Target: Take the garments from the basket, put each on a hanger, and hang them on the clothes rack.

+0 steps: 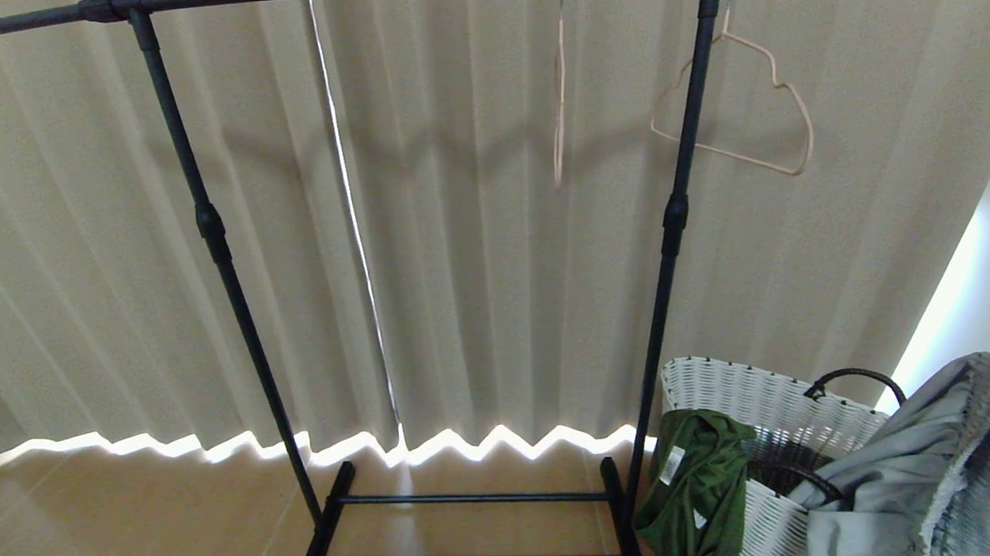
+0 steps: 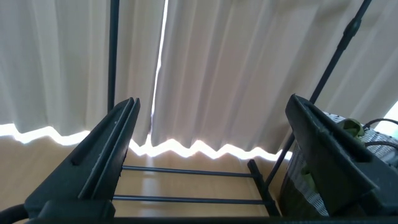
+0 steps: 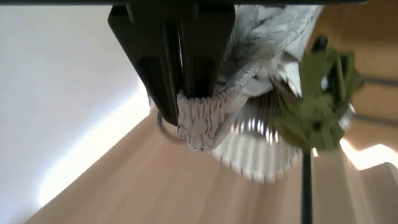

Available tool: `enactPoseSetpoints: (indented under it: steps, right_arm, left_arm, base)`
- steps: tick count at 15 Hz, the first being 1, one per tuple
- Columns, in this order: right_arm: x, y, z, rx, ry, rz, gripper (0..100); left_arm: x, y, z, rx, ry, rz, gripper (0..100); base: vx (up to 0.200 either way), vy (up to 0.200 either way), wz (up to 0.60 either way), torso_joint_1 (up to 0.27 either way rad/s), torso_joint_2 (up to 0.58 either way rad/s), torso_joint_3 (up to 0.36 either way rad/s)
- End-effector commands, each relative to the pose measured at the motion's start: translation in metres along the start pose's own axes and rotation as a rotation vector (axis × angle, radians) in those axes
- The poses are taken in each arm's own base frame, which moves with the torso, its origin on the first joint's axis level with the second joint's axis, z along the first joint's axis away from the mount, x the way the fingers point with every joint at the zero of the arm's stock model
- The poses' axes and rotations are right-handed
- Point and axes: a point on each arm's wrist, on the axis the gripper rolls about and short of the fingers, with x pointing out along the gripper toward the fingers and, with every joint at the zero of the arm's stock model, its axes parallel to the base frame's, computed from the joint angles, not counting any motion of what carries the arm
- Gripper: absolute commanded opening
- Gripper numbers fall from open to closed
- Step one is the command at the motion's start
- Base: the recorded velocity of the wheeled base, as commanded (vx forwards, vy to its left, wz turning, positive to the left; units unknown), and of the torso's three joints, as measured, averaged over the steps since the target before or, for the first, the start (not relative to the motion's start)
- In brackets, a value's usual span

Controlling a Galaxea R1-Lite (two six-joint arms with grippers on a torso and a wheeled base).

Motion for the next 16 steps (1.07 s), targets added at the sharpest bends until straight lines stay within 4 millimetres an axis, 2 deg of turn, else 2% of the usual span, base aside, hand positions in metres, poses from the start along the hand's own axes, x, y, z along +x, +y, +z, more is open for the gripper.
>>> enactPoseSetpoints:
  steps: [1, 3, 9, 16]
  right_arm:
    - [-0.0186, -0.0014, 0.0061, -0.002, -0.088, -0.025, 0]
    - [-0.0197, -0.001, 0.0051, -0.002, -0.089, -0.025, 0]
    - [-0.0195, 0.0003, 0.0031, -0.003, -0.079, -0.018, 0]
    - [-0.0191, 0.0009, 0.002, -0.005, -0.07, -0.015, 0]
  left_arm:
    - [0.0, 0.0, 0.0, 0.003, 0.0, 0.0, 100]
    - [0.0, 0.0, 0.0, 0.004, 0.0, 0.0, 100]
    - [0.0, 0.0, 0.0, 0.003, 0.0, 0.0, 100]
    - [0.0, 0.0, 0.0, 0.003, 0.0, 0.0, 100]
  base:
    - [0.0, 0.0, 0.0, 0.0, 0.0, 0.0]
    - [0.0, 0.0, 0.0, 0.0, 0.0, 0.0]
    - [-0.2, 0.0, 0.0, 0.002, 0.0, 0.006]
    - [0.0, 0.0, 0.0, 0.0, 0.0, 0.0]
